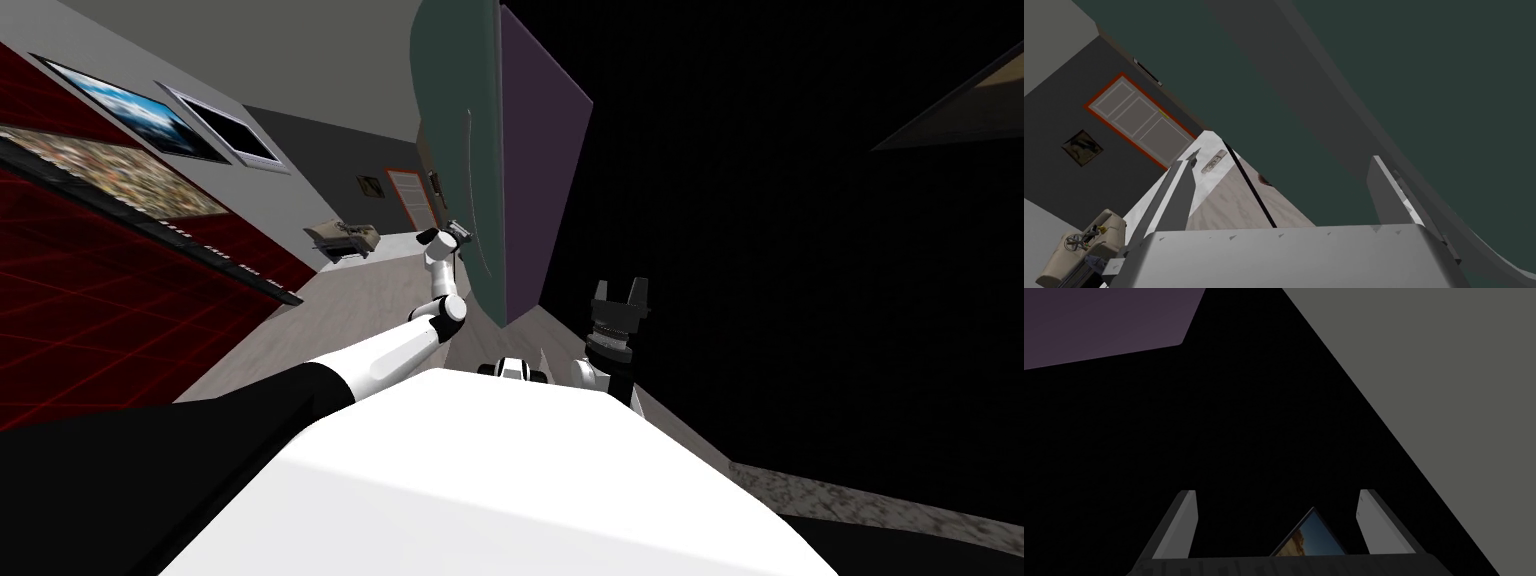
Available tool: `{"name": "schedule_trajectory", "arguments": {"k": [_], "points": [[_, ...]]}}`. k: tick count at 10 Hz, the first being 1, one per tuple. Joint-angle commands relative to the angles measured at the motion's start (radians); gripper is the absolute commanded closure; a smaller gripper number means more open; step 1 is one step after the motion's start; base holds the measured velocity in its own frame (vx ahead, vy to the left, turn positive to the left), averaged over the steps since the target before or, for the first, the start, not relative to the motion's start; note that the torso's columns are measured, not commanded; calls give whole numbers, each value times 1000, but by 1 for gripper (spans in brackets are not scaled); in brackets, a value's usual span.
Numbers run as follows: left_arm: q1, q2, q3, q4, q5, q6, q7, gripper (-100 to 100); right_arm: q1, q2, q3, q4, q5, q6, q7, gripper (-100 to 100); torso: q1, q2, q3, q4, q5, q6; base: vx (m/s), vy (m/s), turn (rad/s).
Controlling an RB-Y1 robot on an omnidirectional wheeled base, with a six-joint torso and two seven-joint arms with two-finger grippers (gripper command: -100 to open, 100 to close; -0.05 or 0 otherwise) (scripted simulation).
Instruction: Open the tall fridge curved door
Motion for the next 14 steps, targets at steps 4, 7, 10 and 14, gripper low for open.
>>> {"name": "schedule_trajectory", "arguments": {"k": [4,7,10,14], "points": [[-29,15,-5,64,29,-3,-8,100,0,0,0,0,0,0,0,0,1,1,0,0,0,0,-1,-17,1],[-30,-1,-19,54,73,31,-35,100,0,-1,-1,0,0,0,0,0,8,2,2,1,3,-1,-57,228,-53],[-30,-9,-27,49,96,48,-48,100,0,-1,-1,0,0,0,0,0,-1,0,0,0,0,0,-71,298,-37],[-32,-26,-41,39,140,82,-75,100,0,-1,-1,0,0,0,0,0,1,0,0,0,0,0,-100,291,-47]]}}
